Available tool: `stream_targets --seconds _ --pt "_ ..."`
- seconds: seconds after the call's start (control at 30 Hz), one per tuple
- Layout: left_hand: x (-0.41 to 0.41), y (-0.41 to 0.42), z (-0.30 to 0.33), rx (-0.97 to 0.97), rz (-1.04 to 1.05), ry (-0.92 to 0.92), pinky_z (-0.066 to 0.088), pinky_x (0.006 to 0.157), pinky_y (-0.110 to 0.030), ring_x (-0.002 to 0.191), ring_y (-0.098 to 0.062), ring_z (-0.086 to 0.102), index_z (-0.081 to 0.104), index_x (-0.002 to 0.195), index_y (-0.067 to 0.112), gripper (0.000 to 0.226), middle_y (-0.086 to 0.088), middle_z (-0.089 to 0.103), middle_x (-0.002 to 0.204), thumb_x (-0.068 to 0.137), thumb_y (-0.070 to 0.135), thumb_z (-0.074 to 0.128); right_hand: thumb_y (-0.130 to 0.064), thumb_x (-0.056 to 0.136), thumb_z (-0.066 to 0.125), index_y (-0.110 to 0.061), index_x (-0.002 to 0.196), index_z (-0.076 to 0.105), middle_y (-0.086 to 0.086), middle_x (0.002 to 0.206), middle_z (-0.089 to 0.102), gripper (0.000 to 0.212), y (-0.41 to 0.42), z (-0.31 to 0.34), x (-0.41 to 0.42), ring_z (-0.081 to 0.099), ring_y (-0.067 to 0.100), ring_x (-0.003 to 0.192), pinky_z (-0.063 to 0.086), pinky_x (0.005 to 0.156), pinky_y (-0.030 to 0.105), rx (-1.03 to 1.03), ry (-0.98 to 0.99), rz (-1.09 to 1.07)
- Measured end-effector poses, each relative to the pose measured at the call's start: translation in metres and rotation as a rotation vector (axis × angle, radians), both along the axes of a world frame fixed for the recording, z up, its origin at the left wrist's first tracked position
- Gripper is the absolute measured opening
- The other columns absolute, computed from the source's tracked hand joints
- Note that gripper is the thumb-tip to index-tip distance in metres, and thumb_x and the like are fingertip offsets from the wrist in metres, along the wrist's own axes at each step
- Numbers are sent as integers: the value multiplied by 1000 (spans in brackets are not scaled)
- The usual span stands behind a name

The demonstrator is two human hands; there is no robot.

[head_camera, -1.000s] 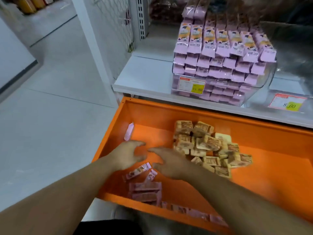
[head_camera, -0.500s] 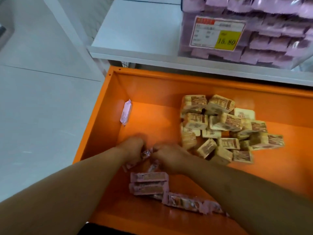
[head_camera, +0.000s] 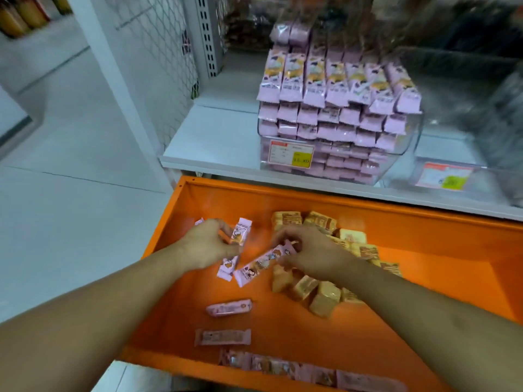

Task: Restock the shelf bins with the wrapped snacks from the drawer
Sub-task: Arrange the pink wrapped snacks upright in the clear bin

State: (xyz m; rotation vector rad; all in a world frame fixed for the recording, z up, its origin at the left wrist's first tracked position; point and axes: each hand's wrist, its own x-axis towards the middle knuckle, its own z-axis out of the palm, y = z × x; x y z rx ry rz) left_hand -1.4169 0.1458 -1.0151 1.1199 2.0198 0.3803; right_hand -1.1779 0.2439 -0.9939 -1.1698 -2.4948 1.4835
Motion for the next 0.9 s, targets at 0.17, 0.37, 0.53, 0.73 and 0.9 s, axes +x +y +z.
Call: stream_targets --seconds 0.17,0.37,0.53,0.73,0.9 --pt "52 2 100 210 1 -181 45 54 -15 59 5 59 76 105 20 40 13 67 75 80 49 86 -14 87 84 -33 105 75 -8 116 69 28 0 105 48 70 12 103 62 87 35 -44 102 -96" --pt "124 -19 178 355 72 -473 50 49 -24 79 -17 69 73 107 23 36 -4 78 98 82 47 83 5 85 79 -19 118 67 7 114 69 42 -21 174 99 71 18 92 57 79 38 -157 335 -346" --pt "156 -18 196 405 149 -573 50 53 -29 59 -10 59 73 108 18 40 -5 79 96 82 47 82 -4 95 72 -11 119 53 16 113 65 32 -34 183 111 71 26 84 57 70 30 -119 460 -598" --pt "163 -1 210 420 87 -654 54 65 -26 79 -10 74 68 121 26 43 7 79 109 84 14 86 -11 97 71 -17 106 57 15 98 74 18 -27 195 113 49 24 56 40 50 30 -22 496 -643" --pt "168 11 212 510 120 -671 61 81 -39 85 -21 76 71 120 34 43 5 79 108 86 10 81 4 93 72 -22 119 59 4 101 78 39 -21 201 114 78 18 92 62 76 28 -124 599 -488"
